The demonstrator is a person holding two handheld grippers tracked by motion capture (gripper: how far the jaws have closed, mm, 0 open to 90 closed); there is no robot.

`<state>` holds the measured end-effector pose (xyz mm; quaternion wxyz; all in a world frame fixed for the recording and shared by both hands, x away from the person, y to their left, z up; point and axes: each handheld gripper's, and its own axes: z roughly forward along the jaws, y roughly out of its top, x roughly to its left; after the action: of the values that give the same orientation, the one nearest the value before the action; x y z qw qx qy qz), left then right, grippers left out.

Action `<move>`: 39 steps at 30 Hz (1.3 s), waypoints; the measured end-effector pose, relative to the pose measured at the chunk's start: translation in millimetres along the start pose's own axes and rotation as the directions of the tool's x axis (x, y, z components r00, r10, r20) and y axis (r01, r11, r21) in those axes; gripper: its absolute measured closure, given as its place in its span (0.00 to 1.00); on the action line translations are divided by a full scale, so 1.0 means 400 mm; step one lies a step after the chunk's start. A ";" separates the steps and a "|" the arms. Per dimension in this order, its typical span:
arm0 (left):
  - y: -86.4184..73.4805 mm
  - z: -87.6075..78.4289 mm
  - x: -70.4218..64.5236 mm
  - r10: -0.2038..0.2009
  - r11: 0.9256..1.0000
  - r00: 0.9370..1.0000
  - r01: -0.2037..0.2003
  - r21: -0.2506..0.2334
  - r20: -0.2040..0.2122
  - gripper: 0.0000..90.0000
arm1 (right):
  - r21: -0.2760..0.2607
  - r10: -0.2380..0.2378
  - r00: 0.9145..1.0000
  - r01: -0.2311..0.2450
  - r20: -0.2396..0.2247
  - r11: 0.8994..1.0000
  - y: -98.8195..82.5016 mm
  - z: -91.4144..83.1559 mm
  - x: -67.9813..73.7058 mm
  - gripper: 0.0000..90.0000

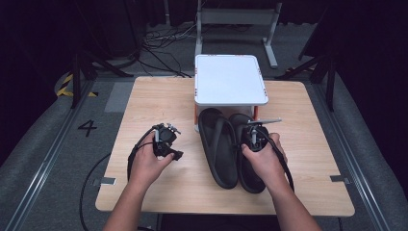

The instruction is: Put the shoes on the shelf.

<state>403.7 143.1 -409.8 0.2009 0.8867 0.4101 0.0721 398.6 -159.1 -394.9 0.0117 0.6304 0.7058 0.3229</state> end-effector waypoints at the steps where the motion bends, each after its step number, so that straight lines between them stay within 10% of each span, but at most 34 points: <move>1: 0.000 0.000 0.000 0.000 1.000 1.000 0.000 -0.001 0.000 0.48 | 0.000 0.000 1.000 0.000 0.000 1.000 0.000 0.000 0.000 0.85; 28: -0.009 -0.009 0.012 0.017 1.000 1.000 -0.017 0.000 0.010 0.48 | -0.098 0.063 0.989 -0.050 0.135 0.994 0.177 0.087 0.038 0.85; 39: -0.012 -0.012 0.014 0.012 1.000 1.000 -0.012 0.000 0.010 0.48 | -0.093 0.009 0.978 0.011 0.209 0.996 0.195 0.148 0.043 0.82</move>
<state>402.6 151.3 -407.4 0.2027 0.8895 0.4038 0.0688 489.0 -117.9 -398.4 0.1157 0.6594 0.6850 0.2874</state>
